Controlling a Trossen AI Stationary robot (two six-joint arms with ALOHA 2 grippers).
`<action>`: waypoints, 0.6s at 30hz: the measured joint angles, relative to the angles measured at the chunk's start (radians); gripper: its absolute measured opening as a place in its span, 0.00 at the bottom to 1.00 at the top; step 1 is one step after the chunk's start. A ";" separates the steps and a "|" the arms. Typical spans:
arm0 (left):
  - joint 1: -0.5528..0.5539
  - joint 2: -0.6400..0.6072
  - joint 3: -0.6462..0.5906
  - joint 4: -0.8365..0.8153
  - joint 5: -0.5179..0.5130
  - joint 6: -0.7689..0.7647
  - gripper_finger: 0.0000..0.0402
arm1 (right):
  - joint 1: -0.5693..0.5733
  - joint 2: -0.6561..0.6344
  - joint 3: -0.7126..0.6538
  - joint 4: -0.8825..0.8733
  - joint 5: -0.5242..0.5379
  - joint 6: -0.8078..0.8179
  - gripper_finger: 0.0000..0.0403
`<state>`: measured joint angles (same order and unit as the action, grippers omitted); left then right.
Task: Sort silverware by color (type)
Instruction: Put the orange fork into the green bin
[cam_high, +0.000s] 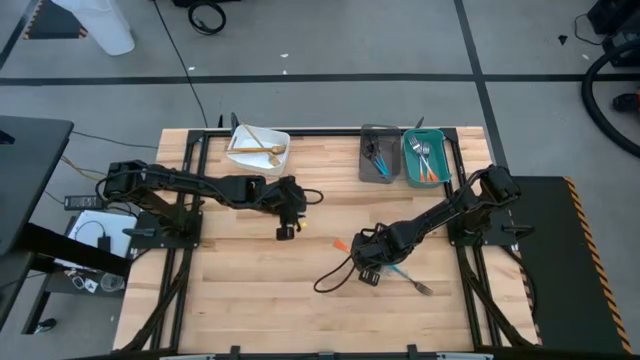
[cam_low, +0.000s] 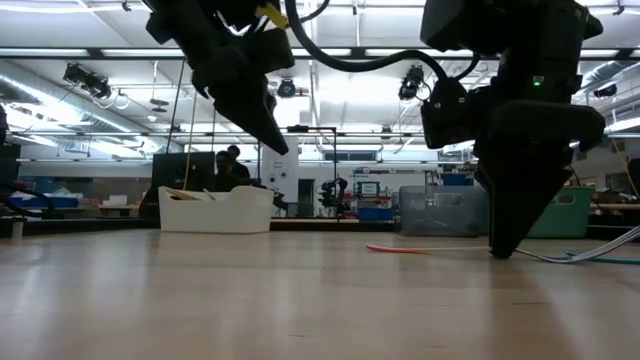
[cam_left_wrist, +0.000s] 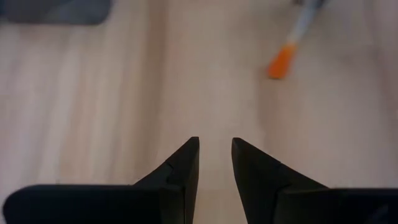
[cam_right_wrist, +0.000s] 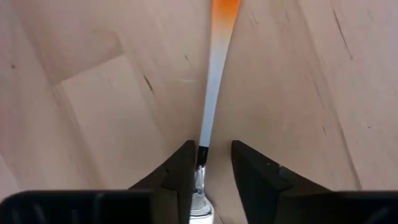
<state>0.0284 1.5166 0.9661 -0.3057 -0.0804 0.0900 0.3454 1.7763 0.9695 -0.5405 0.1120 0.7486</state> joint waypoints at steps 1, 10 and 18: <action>0.000 0.000 0.000 0.000 0.029 0.021 0.26 | 0.000 0.000 0.000 0.002 0.000 -0.007 0.26; -0.026 0.000 0.000 0.014 0.063 0.080 0.26 | -0.001 0.002 -0.001 0.006 0.004 -0.028 0.06; -0.056 0.060 0.000 0.106 0.064 0.138 0.27 | -0.002 -0.038 -0.007 -0.012 0.064 -0.082 0.04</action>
<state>-0.0275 1.5762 0.9658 -0.1992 -0.0162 0.2279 0.3435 1.7385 0.9627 -0.5529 0.1760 0.6670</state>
